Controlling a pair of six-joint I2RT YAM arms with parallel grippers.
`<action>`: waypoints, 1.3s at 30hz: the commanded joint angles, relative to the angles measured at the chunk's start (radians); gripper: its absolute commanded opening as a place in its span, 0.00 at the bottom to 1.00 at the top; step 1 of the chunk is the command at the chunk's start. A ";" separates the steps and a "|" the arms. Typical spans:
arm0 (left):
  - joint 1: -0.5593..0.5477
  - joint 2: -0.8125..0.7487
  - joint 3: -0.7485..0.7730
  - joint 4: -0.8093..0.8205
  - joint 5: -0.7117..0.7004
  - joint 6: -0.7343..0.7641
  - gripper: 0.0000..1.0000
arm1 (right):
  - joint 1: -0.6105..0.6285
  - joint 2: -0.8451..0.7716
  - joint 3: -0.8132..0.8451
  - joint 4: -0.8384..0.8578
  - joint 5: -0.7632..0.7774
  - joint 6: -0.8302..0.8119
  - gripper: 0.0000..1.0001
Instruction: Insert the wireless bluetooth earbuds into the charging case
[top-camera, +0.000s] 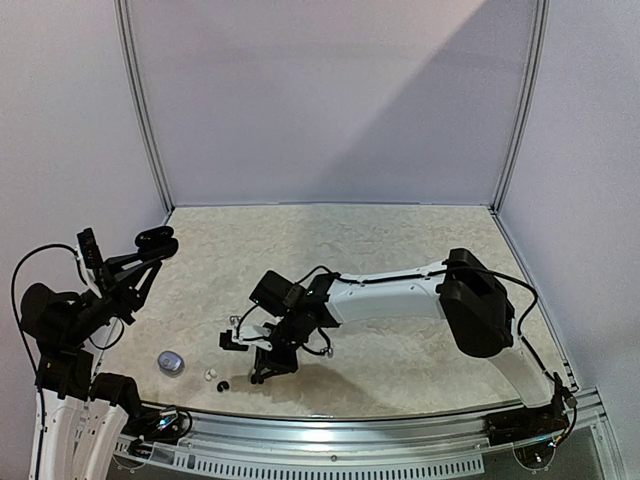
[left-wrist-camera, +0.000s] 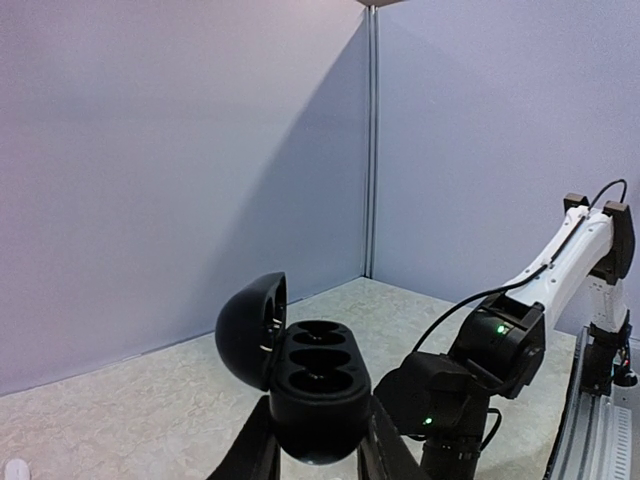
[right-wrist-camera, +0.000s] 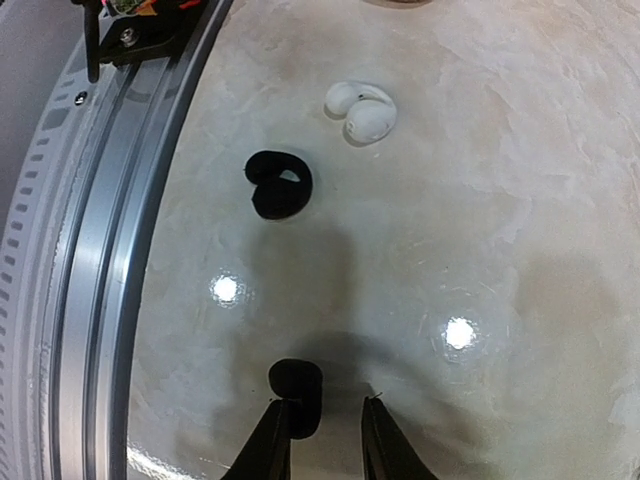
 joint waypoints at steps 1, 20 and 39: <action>0.014 -0.012 -0.018 0.013 0.011 0.011 0.00 | 0.025 0.046 0.007 -0.055 -0.007 -0.011 0.22; 0.013 0.012 -0.018 0.070 0.105 -0.020 0.00 | 0.013 -0.038 0.044 -0.108 0.031 -0.001 0.00; -0.188 0.167 0.095 0.050 0.399 0.217 0.00 | -0.048 -0.557 0.026 0.045 0.016 -0.022 0.00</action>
